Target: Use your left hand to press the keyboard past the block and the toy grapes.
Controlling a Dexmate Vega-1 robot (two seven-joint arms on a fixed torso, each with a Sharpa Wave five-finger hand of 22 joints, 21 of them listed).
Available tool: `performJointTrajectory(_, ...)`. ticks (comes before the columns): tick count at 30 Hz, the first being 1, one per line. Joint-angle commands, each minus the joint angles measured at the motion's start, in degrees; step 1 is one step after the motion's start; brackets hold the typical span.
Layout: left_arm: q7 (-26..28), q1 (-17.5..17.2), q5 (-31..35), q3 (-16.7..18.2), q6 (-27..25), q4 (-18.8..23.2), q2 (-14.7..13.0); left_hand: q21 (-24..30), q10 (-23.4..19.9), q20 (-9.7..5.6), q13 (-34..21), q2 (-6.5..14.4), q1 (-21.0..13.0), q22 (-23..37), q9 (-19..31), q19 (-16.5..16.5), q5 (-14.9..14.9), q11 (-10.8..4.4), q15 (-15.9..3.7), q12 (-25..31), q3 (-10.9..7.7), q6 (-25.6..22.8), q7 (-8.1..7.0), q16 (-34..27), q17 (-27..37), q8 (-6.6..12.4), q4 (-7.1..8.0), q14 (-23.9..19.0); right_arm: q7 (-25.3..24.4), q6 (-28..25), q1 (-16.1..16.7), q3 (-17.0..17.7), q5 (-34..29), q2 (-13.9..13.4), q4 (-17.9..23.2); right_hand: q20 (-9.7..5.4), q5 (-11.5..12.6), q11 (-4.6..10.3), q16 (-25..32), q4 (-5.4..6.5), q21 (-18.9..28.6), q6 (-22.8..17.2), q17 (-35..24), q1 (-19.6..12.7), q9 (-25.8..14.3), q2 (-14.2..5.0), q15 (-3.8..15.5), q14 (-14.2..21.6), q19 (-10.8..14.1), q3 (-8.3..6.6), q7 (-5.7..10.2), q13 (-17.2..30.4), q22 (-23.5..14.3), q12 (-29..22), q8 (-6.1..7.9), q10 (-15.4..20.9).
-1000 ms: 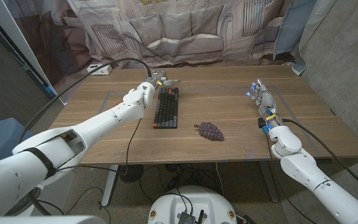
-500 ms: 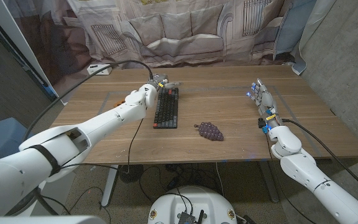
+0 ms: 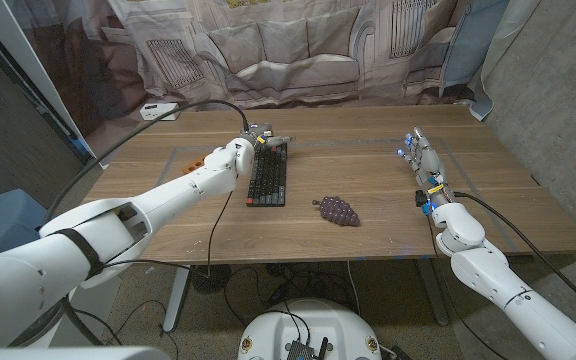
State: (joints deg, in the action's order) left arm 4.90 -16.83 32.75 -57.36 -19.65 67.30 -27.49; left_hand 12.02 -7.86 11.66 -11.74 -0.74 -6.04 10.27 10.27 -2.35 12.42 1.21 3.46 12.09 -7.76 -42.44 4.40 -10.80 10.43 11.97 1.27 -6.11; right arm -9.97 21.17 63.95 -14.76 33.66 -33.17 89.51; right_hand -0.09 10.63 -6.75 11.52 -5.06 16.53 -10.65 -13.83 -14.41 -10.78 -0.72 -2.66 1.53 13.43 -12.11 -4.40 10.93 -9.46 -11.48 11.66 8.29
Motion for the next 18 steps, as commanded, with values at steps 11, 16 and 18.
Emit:
performJointTrajectory(11,0.4,1.6,-0.6,-2.1,1.9,-4.6,1.9,-0.3,0.3,0.03,0.0,0.6,0.0,0.3,0.3,-0.1,0.5,-0.12,0.00,-0.1,0.27,0.2,-0.16,0.0,0.2,-0.16,-0.11,0.1,0.0,0.0,-0.2,-0.1,0.2,0.3,-0.5,0.04,0.0,-0.26,0.6,-0.22,-0.3,-0.7,0.0,0.0,-0.1,-0.48,-0.44,0.6,0.6,0.31,0.07,0.2,-0.3,-0.2,-0.18,0.5)
performJointTrajectory(16,0.5,1.7,-0.7,-2.4,1.9,-4.9,2.2,-0.3,0.3,-0.01,0.0,0.6,-0.1,0.3,0.3,-0.1,0.5,-0.08,0.00,-0.1,0.27,0.0,-0.25,0.0,0.2,-0.13,-0.13,0.1,-0.1,0.0,-0.1,0.0,0.2,0.2,-0.5,0.17,0.0,-0.24,0.6,-0.25,-0.4,-0.7,0.0,0.0,-0.1,-0.49,-0.44,0.6,0.7,0.35,0.04,0.2,-0.3,-0.1,-0.20,0.5)
performJointTrajectory(18,0.3,1.7,-0.7,-2.5,1.9,-4.9,2.2,-0.3,0.3,-0.01,0.0,0.7,-0.1,0.3,0.3,-0.1,0.5,-0.13,-0.03,-0.1,0.27,0.0,-0.21,0.0,0.2,-0.15,-0.14,0.1,-0.1,0.0,-0.1,0.1,0.3,0.2,-0.5,0.14,0.0,-0.27,0.6,-0.26,-0.4,-0.7,0.0,0.0,-0.1,-0.50,-0.50,0.6,0.7,0.36,0.04,0.2,-0.3,-0.2,-0.21,0.5)
